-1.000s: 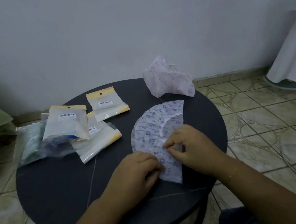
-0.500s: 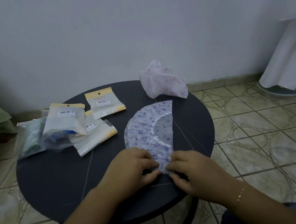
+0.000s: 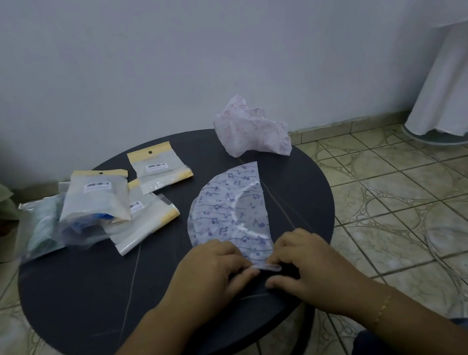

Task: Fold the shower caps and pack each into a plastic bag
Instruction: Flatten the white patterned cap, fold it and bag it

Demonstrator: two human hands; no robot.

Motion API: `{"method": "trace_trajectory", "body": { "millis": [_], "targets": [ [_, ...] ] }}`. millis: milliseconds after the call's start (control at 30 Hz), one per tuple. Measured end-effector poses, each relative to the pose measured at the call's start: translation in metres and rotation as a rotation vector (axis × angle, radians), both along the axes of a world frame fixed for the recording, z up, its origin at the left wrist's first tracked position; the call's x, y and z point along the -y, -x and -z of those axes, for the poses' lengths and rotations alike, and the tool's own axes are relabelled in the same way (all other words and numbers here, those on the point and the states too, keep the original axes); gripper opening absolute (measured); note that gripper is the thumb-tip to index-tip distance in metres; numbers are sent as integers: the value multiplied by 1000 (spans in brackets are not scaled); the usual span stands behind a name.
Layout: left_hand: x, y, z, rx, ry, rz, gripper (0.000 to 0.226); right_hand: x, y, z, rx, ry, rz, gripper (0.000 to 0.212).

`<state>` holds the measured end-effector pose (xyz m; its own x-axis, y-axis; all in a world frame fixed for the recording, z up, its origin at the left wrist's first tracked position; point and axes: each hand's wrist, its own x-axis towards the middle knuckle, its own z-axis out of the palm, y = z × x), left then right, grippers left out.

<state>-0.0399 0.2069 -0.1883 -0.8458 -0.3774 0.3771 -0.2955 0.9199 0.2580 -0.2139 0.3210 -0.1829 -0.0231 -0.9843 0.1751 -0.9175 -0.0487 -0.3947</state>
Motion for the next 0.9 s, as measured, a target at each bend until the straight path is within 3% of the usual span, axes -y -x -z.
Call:
{"method": "trace_trajectory", "body": {
  "millis": [233, 367, 500, 600, 733, 800, 900],
  "targets": [
    [4, 2, -2, 45, -228, -80, 58, 7, 1, -3, 218, 2, 138, 16],
    [3, 4, -5, 14, -370, -195, 17, 12, -1, -7, 466, -44, 257, 23],
    [2, 6, -4, -21, -456, -274, 5, 16, -2, -9, 580, -91, 324, 31],
    [1, 9, -2, -47, -459, -335, 9, 15, -5, -7, 529, -81, 345, 32],
    [1, 10, 2, -58, -393, -319, 25, 12, -9, -1, 291, -5, 298, 24],
    [1, 10, 1, -63, -379, -308, 24, 12, -8, 1, 232, 6, 281, 12],
    [0, 9, 0, -39, -336, -271, 17, 11, -6, 3, 172, 14, 267, 16]
  ]
}}
